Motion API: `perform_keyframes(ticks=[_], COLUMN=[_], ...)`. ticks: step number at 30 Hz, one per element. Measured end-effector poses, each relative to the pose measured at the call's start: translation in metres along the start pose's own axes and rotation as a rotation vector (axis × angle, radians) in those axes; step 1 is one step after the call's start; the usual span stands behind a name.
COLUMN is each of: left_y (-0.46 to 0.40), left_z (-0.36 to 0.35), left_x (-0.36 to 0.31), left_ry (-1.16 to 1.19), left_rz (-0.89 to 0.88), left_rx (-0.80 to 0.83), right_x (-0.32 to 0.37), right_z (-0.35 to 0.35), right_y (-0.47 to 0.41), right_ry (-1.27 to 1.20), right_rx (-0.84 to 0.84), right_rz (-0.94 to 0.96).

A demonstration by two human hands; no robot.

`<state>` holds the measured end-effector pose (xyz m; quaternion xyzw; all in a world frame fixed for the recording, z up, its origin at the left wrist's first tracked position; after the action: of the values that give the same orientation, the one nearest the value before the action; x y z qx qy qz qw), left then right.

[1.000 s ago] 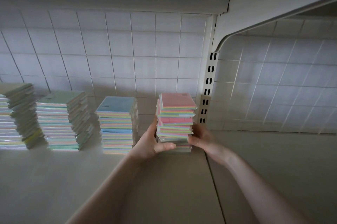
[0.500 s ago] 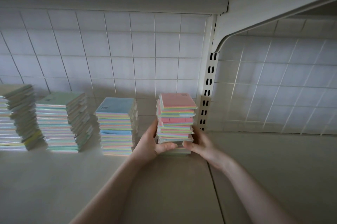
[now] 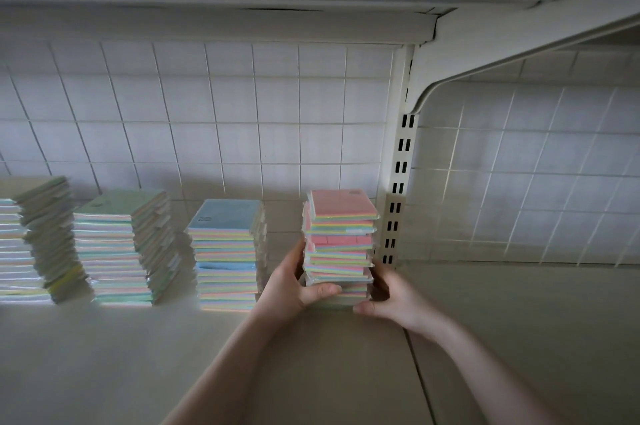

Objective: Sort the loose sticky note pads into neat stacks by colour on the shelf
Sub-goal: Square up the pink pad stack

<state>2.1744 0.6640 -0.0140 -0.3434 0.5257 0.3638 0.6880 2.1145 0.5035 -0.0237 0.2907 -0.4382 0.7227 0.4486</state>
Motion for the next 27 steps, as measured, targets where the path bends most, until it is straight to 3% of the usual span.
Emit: perform_keyframes(ticks=[9, 19, 27], left_y=[-0.002, 0.003, 0.002], left_z=[0.003, 0.0, 0.002], left_x=[0.005, -0.005, -0.005], left_ry=[0.013, -0.045, -0.056], left_rz=[-0.002, -0.056, -0.031], left_rx=[0.012, 0.023, -0.006], right_x=[-0.008, 0.029, 0.013], right_z=[-0.002, -0.003, 0.0], right_y=[0.004, 0.001, 0.003], right_ry=[-0.025, -0.092, -0.119], right_rx=[-0.035, -0.122, -0.151], right_rz=[-0.043, 0.087, 0.027])
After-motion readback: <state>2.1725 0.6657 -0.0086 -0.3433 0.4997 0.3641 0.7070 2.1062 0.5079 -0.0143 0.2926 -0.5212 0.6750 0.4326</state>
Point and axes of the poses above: each hand's wrist, its own y-axis away from the middle knuckle, its own z-axis out of the back of the hand, x = y × z, the point moved 6 cm from there along -y, towards the middle knuckle, and after that the axes turned 15 degrees about z, right-handed, at the moved point
